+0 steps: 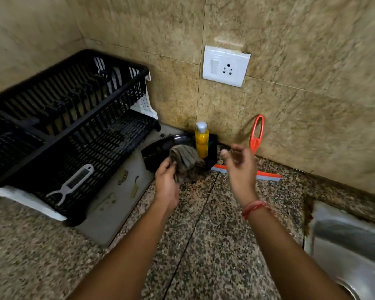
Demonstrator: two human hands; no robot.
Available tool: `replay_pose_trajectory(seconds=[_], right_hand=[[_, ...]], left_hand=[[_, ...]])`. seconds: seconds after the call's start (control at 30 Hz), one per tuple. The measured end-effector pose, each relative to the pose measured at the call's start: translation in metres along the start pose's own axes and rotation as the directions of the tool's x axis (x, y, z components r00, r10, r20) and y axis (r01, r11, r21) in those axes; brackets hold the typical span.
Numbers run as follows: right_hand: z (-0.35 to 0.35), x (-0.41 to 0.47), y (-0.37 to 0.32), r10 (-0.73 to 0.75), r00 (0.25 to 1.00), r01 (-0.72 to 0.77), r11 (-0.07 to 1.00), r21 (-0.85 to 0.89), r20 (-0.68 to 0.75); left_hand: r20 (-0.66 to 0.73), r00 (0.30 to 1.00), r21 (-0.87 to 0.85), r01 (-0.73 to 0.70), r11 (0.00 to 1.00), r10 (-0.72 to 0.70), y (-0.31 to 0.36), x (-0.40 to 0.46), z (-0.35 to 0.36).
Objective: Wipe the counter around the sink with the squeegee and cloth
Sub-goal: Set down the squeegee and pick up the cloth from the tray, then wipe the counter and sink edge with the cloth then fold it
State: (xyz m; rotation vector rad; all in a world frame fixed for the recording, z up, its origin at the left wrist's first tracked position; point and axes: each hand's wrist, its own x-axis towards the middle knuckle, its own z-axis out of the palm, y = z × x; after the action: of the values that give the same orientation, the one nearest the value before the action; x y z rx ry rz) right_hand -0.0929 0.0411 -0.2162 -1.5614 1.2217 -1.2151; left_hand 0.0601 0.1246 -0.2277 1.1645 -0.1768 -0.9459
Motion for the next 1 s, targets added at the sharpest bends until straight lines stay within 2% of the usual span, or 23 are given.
replay_pose_trajectory(seconds=[0.03,0.07,0.13,0.17,0.23,0.3,0.33,0.37,0.43,0.47,0.5,0.57,0.6,0.63,0.7,0.73,0.77,0.8,0.87,0.93,1.0], right_hand=[[0.011,-0.011,-0.004,0.098,0.983,-0.114,0.988,0.104,0.153],[0.020,-0.019,-0.007,0.197,0.934,-0.255,0.952,0.169,0.299],[0.030,-0.028,-0.008,0.350,0.799,-0.492,0.849,0.195,0.489],[0.033,-0.032,-0.007,0.389,0.748,-0.563,0.800,0.205,0.538],[0.034,-0.037,0.001,0.432,0.738,-0.600,0.772,0.212,0.518],[0.034,-0.041,0.008,0.482,0.776,-0.573,0.808,0.136,0.407],[0.033,-0.044,0.010,0.478,0.800,-0.534,0.843,0.068,0.363],[0.031,-0.048,0.011,0.426,0.837,-0.452,0.892,-0.006,0.343],[0.023,-0.059,0.014,0.169,0.910,-0.118,0.981,-0.154,0.379],[0.018,-0.065,0.015,0.017,0.910,0.085,0.970,-0.226,0.414],[0.015,-0.072,0.016,-0.104,0.888,0.249,0.928,-0.276,0.448],[0.009,-0.086,0.022,-0.180,0.849,0.378,0.865,-0.331,0.497],[0.007,-0.092,0.027,-0.148,0.850,0.354,0.871,-0.341,0.505],[0.007,-0.098,0.034,-0.070,0.861,0.269,0.903,-0.334,0.504],[0.006,-0.110,0.039,0.177,0.849,-0.058,0.968,-0.246,0.498],[0.006,-0.115,0.041,0.297,0.811,-0.246,0.955,-0.166,0.503],[0.005,-0.120,0.040,0.374,0.769,-0.388,0.917,-0.086,0.519],[0.003,-0.124,0.041,0.397,0.749,-0.451,0.892,-0.030,0.531],[0.000,-0.130,0.041,0.302,0.777,-0.344,0.939,-0.029,0.552],[0.000,-0.133,0.040,0.204,0.812,-0.144,0.978,-0.150,0.547],[0.001,-0.132,0.037,0.078,0.866,0.081,0.953,-0.293,0.493]], left_hand=[[0.029,0.997,-0.053,0.071,0.996,-0.069,-0.003,-0.007,-0.002],[0.064,0.991,-0.086,0.126,0.988,-0.121,-0.005,-0.013,-0.005],[0.130,0.968,-0.114,0.229,0.967,-0.214,-0.009,-0.022,-0.013],[0.155,0.955,-0.129,0.274,0.953,-0.253,-0.009,-0.025,-0.017],[0.164,0.943,-0.130,0.312,0.941,-0.290,-0.007,-0.028,-0.023],[0.121,0.965,0.004,0.232,0.973,-0.231,-0.008,-0.028,-0.026],[0.086,0.985,0.163,0.132,0.978,-0.147,-0.008,-0.027,-0.028],[0.080,0.996,0.376,-0.004,0.926,-0.027,-0.010,-0.026,-0.034],[0.193,0.973,0.655,-0.223,0.722,0.126,-0.018,-0.026,-0.050],[0.223,0.963,0.707,-0.267,0.654,0.153,-0.021,-0.029,-0.059],[0.237,0.959,0.727,-0.282,0.627,0.157,-0.026,-0.033,-0.071],[0.272,0.956,0.711,-0.274,0.648,0.107,-0.036,-0.043,-0.092],[0.317,0.946,0.715,-0.282,0.639,0.064,-0.041,-0.050,-0.100],[0.369,0.929,0.737,-0.309,0.601,0.024,-0.045,-0.056,-0.104],[0.455,0.889,0.795,-0.380,0.472,-0.049,-0.055,-0.068,-0.108],[0.462,0.884,0.814,-0.392,0.430,-0.069,-0.059,-0.073,-0.107],[0.440,0.896,0.824,-0.374,0.425,-0.064,-0.062,-0.076,-0.104],[0.405,0.913,0.823,-0.345,0.451,-0.040,-0.064,-0.078,-0.100],[0.337,0.941,0.814,-0.300,0.498,0.016,-0.064,-0.082,-0.089],[0.289,0.953,0.829,-0.294,0.475,0.086,-0.062,-0.086,-0.079],[0.260,0.955,0.832,-0.297,0.469,0.144,-0.057,-0.088,-0.072]])
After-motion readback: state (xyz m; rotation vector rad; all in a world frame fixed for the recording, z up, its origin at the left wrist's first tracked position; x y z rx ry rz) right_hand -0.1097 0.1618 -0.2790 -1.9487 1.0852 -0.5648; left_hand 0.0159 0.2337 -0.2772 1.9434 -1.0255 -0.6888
